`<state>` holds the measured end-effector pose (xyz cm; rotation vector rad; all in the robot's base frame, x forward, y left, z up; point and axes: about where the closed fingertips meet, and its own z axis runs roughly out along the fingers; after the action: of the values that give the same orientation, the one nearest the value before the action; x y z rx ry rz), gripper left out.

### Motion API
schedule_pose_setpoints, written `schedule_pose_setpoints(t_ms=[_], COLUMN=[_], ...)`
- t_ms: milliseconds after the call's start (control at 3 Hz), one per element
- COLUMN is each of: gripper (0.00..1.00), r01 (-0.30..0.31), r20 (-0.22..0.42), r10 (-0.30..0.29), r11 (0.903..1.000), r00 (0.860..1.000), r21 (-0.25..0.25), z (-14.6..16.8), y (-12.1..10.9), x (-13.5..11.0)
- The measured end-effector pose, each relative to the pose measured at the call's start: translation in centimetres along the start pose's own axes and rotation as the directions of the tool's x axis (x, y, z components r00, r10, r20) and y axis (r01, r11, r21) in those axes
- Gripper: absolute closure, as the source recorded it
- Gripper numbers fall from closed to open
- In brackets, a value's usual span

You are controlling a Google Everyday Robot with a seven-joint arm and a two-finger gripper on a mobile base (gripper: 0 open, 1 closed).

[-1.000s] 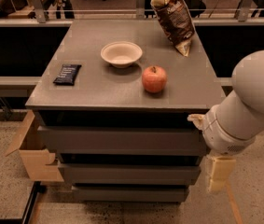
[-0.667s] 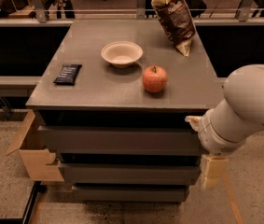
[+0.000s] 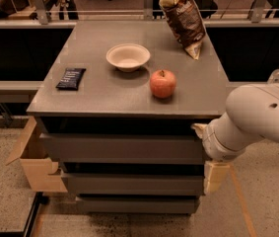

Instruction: Open top drawer

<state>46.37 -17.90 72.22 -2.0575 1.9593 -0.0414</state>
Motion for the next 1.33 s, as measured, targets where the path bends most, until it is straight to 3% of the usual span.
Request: schedule_pose_setpoints(t_ms=[1333], gripper=[0.00], r01=[0.014], r20=[0.006], r10=[-0.014], r11=[0.9990], r00=[1.000], r21=[0.043], z=[6.5], y=[-2.8], x=[-1.7])
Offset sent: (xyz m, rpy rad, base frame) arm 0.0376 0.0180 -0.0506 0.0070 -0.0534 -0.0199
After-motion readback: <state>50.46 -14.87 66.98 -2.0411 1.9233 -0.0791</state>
